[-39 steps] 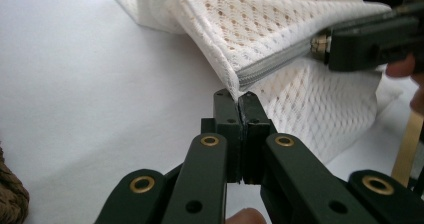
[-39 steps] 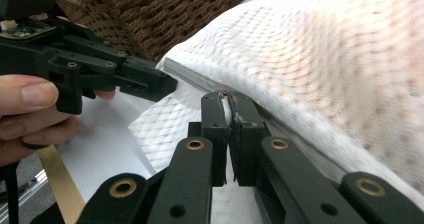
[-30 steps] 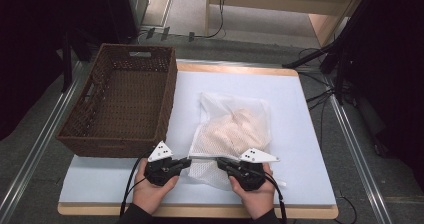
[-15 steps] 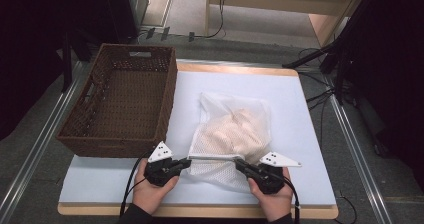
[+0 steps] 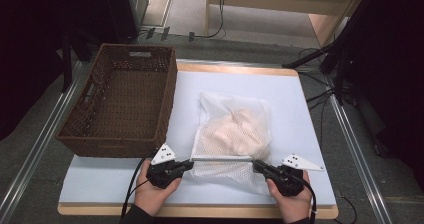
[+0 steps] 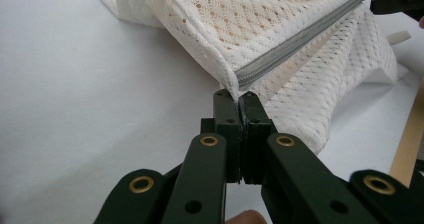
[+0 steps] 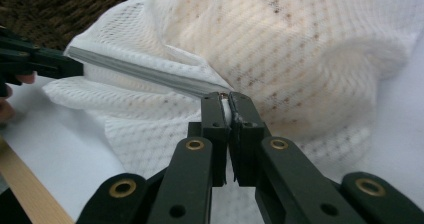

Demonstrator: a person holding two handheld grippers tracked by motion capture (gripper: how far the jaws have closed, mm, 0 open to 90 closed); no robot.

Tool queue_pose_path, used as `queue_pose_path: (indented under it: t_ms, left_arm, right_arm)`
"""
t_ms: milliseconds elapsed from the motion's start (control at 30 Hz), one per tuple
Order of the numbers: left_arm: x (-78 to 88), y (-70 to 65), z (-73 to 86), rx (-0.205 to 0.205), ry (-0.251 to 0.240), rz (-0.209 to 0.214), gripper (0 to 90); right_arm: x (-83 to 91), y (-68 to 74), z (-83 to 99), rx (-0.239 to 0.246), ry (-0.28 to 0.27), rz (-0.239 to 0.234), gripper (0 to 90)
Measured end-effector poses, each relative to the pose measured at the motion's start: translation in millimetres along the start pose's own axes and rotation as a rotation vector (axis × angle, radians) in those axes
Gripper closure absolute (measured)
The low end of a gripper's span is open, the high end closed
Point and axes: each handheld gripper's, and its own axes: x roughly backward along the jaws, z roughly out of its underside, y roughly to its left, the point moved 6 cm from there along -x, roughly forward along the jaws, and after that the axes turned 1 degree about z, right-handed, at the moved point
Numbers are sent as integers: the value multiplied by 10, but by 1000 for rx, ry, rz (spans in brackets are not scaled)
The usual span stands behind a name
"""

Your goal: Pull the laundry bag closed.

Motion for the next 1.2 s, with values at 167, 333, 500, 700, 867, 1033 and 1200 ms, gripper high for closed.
queue_pose_path:
  t_ms: [167,333,500,700,867,1033,1200]
  left_arm:
    - [15,10,1,1,0,-4,891]
    - [5,-5,-1,2,1,-3,891]
    - [0,-16,1,-7,5,-2,891]
    - [5,-1,4,4,3,7,892]
    - [-42,-52,6,-14,14,4,892]
    - [-69,-68,8,-14,13,11,892]
    - [-82,-89,29,-31,6,7,878]
  right_arm:
    - [97,-145,27,-27,-6,31,869]
    - [209,-304,42,-52,-20,61,869]
    - [287,-405,61,-58,-22,84,869]
    - [398,-562,84,-76,-32,125,870]
    - [458,-641,89,-66,-32,148,869]
    - [471,-690,67,-47,-37,171,869]
    - [452,-711,73,-49,-33,191,868]
